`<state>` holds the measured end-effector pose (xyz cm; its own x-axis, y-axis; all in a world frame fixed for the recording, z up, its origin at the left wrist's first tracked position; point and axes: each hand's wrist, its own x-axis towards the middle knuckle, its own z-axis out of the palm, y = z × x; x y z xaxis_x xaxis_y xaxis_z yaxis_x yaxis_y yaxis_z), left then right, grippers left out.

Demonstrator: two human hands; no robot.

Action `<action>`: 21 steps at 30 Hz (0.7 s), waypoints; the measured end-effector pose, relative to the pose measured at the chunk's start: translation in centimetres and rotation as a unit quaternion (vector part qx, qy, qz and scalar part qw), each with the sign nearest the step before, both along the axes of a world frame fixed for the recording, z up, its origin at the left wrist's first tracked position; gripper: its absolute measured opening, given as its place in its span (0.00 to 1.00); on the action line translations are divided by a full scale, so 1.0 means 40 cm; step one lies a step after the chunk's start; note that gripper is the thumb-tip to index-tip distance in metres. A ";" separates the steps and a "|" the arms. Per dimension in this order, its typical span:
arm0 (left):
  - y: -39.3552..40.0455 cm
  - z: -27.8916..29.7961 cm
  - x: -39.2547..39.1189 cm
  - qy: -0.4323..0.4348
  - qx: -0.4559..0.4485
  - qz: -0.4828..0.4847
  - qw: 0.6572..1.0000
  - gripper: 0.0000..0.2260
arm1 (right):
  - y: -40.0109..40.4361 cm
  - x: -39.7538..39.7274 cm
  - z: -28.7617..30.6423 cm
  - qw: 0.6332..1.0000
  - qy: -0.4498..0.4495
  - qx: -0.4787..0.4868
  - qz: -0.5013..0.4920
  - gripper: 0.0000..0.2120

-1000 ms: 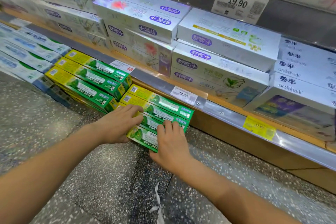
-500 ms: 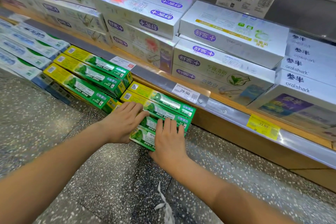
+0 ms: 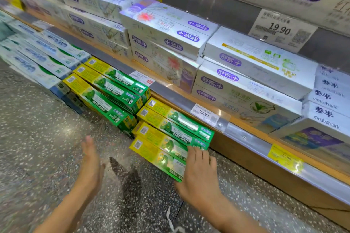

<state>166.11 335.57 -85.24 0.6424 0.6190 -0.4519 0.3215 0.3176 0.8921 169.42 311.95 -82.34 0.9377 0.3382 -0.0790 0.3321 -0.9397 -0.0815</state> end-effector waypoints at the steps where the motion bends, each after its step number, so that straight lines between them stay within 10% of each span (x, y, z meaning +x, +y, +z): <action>1: -0.004 0.006 0.022 0.008 -0.062 -0.002 0.998 0.42 | -0.006 -0.003 0.003 1.000 -0.008 0.005 0.005 0.49; 12: -0.026 0.273 0.188 0.047 -0.170 -0.008 0.984 0.30 | -0.059 0.033 0.336 0.999 -0.020 -0.045 0.022 0.52; 21: 0.083 1.271 0.171 -0.109 -0.198 0.065 0.972 0.33 | 0.091 0.075 1.266 0.995 -0.058 0.037 0.065 0.49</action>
<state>172.95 338.88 -34.39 0.6768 0.5068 -0.5340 0.0730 0.6756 0.7336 172.43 315.59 -31.69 0.8866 0.4590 0.0574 0.4626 -0.8805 -0.1037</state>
